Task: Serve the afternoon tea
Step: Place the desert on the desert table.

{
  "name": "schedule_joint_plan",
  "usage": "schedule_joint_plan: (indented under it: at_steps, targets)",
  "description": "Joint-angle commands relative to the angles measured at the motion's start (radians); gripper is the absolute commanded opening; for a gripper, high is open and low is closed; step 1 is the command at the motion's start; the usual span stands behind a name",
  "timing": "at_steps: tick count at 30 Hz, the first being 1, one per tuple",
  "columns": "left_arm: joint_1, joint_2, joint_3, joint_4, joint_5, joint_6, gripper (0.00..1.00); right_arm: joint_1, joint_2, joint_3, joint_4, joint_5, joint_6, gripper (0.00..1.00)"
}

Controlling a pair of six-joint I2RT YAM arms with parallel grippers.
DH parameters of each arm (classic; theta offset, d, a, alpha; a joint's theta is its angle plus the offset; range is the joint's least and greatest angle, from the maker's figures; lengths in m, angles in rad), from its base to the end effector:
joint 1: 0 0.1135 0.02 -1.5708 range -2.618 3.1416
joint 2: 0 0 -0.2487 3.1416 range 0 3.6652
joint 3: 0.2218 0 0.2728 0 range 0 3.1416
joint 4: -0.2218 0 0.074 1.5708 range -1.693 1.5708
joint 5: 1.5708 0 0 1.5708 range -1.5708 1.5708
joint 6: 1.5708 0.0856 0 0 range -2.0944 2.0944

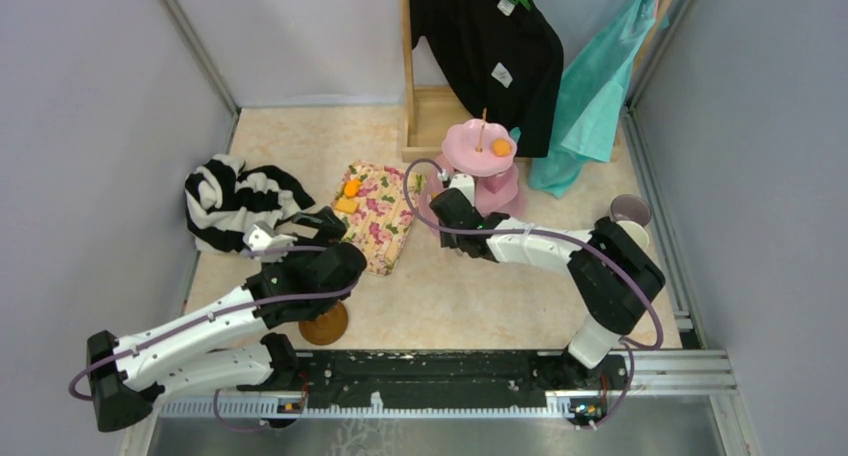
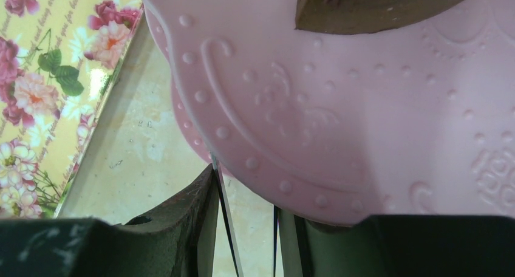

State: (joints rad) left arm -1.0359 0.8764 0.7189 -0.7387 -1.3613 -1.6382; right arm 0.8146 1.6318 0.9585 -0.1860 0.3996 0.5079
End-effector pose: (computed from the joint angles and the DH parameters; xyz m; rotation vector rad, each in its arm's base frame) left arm 0.1691 -0.1211 0.2504 -0.9508 1.4582 -0.2572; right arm 0.2853 0.2539 0.1269 -0.1836 2.3414 0.1601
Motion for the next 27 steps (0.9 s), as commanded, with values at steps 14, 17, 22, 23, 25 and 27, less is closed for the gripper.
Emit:
schedule_joint_plan:
  at_steps: [14, 17, 22, 23, 25, 27]
  targets:
    - [0.005, -0.040, -0.021, -0.007, -0.019, -0.005, 0.97, -0.015, 0.085, 0.077, 0.031, 0.019, 0.057, 0.31]
    - [0.005, -0.041, -0.021, -0.007, -0.016, -0.006, 0.96, -0.015, 0.083, 0.073, 0.025, 0.017, 0.058, 0.33]
    - [0.005, -0.042, -0.017, -0.005, -0.013, -0.001, 0.96, -0.022, 0.083, 0.068, 0.025, 0.009, 0.060, 0.40]
    - [0.005, -0.041, -0.016, -0.005, -0.013, 0.000, 0.96, -0.023, 0.082, 0.067, 0.024, 0.007, 0.060, 0.41]
    - [0.005, -0.039, -0.014, -0.003, -0.012, 0.002, 0.96, -0.026, 0.083, 0.065, 0.022, 0.005, 0.061, 0.42]
    - [0.005, -0.037, -0.013, 0.000, -0.011, 0.003, 0.96, -0.031, 0.083, 0.065, 0.021, 0.001, 0.061, 0.43]
